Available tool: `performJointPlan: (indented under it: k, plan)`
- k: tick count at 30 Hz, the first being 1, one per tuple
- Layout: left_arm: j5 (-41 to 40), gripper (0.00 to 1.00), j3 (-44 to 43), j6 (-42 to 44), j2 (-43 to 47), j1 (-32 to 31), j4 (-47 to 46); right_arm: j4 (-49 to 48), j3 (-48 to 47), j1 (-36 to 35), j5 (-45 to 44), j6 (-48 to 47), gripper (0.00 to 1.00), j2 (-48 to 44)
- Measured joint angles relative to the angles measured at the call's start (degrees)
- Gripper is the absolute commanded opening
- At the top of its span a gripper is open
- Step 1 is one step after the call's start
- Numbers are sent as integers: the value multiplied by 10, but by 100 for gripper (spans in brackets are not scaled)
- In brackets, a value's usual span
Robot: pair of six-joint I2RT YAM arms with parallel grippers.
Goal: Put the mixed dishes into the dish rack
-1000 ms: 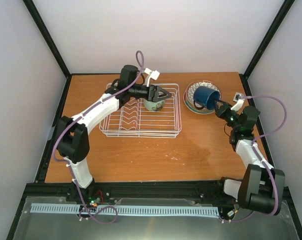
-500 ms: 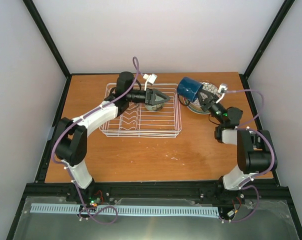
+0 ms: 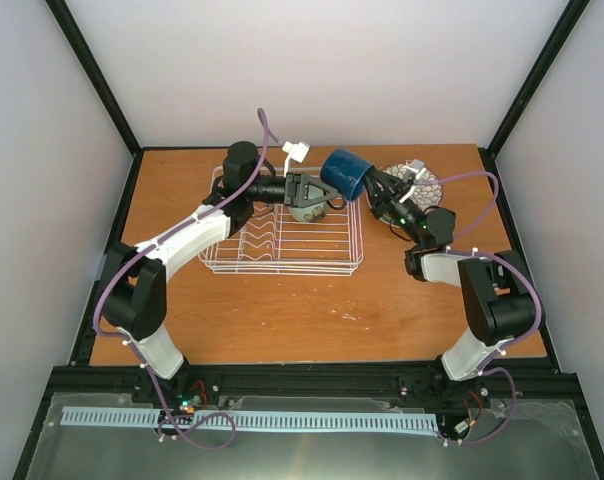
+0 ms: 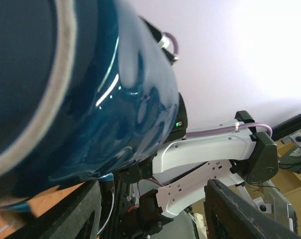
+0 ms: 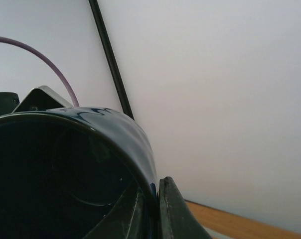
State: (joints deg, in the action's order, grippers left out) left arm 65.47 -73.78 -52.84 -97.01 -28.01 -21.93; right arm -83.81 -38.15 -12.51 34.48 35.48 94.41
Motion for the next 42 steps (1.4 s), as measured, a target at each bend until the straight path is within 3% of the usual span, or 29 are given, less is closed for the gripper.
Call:
performJointPlan:
  k: [8, 18, 24, 30, 42]
  plan:
    - [-9, 55, 22, 3, 9, 0, 2, 38, -20, -29, -40, -103, 3, -14]
    - [-89, 56, 25, 87, 97, 13, 107, 61, -20, -18, -54, -149, 3, -67]
    - [-125, 62, 26, 114, 106, 14, 137, 46, -19, -16, -52, -129, 3, -67]
    - [-150, 75, 44, 123, 100, 14, 143, 30, -19, -16, -49, -107, 3, -67]
    - [-116, 61, 50, 83, 60, 14, 68, -1, -19, -14, -40, -61, 3, -64]
